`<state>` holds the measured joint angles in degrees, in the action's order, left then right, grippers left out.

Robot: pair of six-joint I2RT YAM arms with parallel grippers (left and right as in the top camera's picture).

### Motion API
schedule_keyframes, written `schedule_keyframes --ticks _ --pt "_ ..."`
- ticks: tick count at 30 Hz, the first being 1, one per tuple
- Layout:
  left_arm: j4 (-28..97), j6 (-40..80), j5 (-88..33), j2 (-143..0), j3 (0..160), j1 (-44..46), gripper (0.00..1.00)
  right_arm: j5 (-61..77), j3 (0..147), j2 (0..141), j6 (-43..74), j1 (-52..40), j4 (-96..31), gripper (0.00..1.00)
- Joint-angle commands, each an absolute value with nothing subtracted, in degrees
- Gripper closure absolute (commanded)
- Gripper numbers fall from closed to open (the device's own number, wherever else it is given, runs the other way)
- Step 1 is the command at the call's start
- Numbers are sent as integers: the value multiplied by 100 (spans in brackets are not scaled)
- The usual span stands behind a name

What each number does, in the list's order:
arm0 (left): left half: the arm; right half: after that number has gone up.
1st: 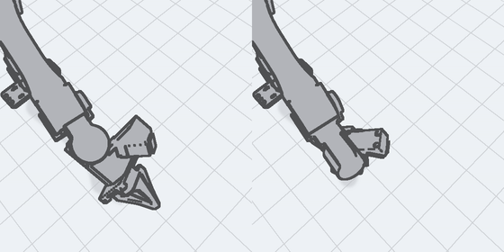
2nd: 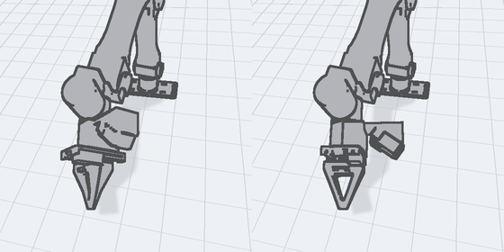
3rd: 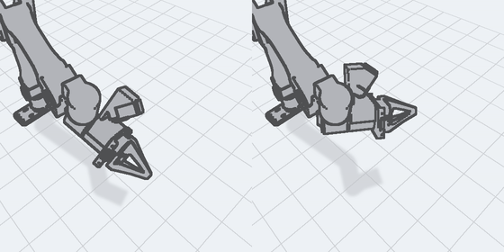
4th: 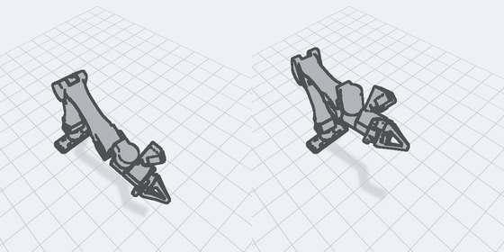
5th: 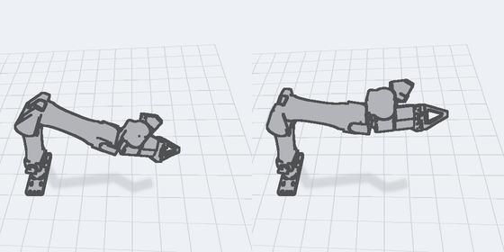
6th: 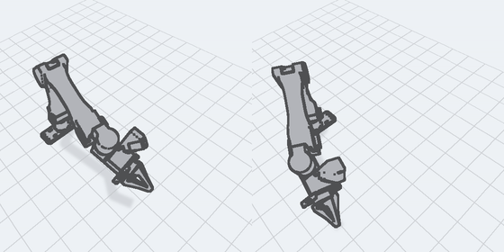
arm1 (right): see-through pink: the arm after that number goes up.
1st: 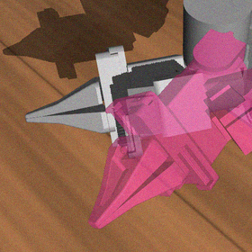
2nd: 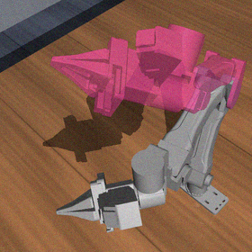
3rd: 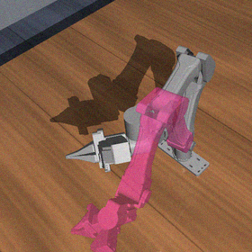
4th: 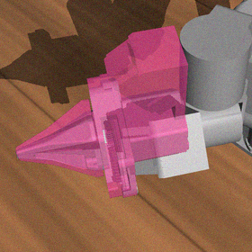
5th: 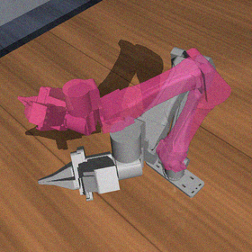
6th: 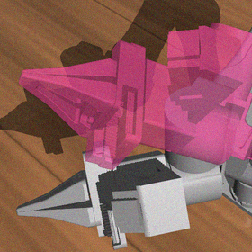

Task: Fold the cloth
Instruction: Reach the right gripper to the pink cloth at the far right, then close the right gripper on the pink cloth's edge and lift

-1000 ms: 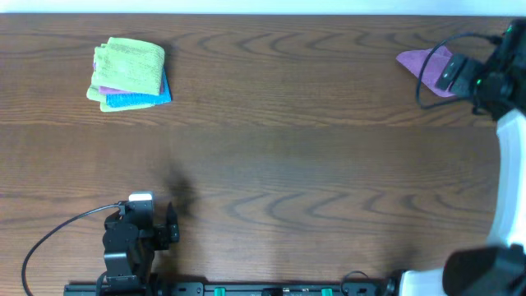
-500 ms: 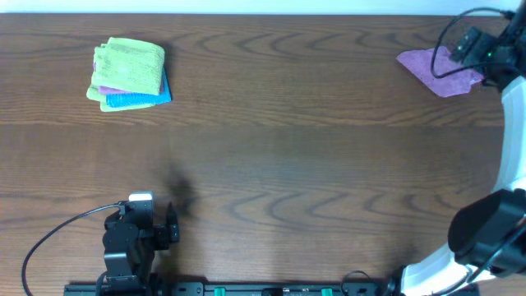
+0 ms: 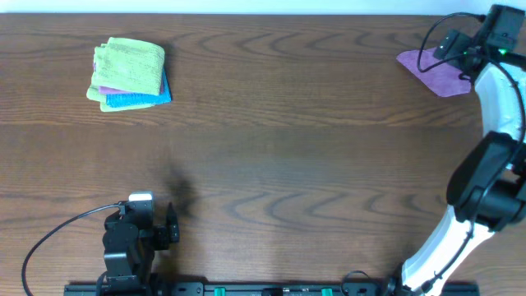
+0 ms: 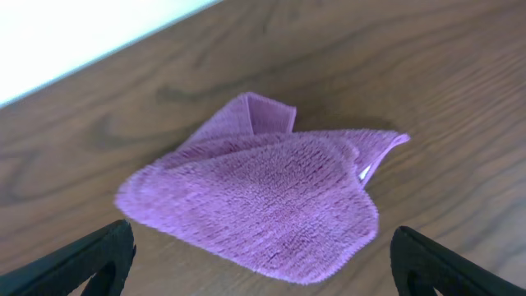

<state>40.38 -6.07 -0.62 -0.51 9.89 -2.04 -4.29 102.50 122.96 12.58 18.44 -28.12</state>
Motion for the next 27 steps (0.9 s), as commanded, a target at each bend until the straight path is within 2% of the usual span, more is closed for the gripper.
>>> schedule_keyframes --ticks 1,10,11,13,19,27 --pt "4187 -666 21 -21 917 -217 4 -405 10339 12558 1197 1916 -2729 1" --pt "4187 -666 21 -21 915 -217 5 -399 10339 13133 1197 1916 -2674 1" --pt "4187 -666 21 -21 917 -217 5 -405 10339 13170 1194 1916 -2661 5" --pt "4187 -666 21 -21 917 -217 5 -401 10339 13242 1194 1916 -2617 22" --pt "4187 -666 21 -21 915 -217 5 -373 10339 13417 1194 1916 -2475 20" --pt "4187 -666 21 -21 917 -217 5 -294 10339 13452 1194 1916 -2346 52"
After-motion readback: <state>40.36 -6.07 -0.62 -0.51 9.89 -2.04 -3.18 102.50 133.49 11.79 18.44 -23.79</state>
